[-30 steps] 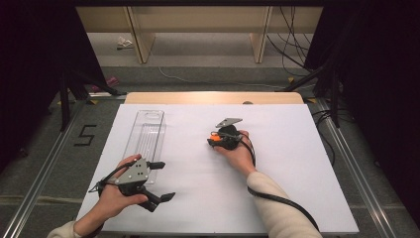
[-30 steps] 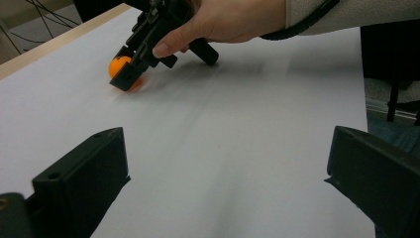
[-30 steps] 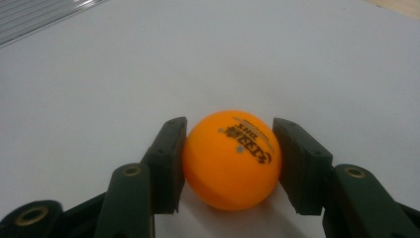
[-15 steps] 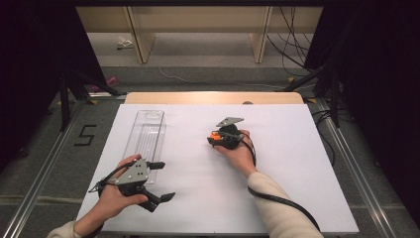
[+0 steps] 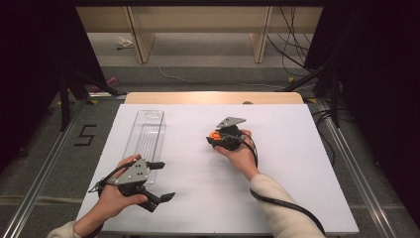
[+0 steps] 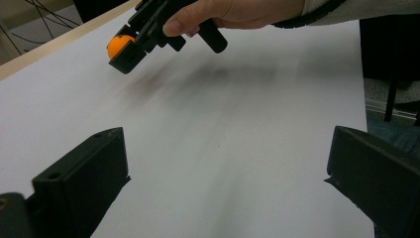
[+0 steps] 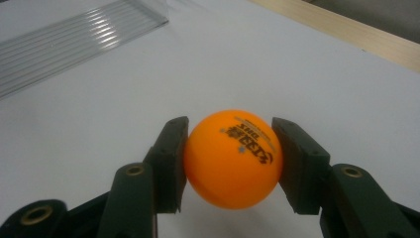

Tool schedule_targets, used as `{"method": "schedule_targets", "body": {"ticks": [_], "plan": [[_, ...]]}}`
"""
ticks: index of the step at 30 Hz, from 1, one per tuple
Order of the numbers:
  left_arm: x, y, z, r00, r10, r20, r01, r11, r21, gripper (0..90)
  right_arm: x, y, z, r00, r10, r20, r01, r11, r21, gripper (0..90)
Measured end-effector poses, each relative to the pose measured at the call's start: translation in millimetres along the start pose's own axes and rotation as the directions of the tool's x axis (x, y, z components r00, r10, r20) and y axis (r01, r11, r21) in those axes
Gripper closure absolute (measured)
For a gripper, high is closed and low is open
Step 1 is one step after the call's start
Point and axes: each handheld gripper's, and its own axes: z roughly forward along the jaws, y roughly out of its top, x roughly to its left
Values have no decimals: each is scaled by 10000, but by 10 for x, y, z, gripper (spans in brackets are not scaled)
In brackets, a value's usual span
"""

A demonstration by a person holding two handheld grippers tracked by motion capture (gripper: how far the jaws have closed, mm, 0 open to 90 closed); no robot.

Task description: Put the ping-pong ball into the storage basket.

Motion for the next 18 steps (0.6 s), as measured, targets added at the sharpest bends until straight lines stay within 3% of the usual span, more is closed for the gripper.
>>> {"method": "schedule_targets", "body": {"ticks": [18], "plan": [[-8, 6, 7, 10000, -5, 80, 5, 10000, -19, 20, 164, 19, -252, 9996, -176, -238, 164, 9986, -499, 515]]}}
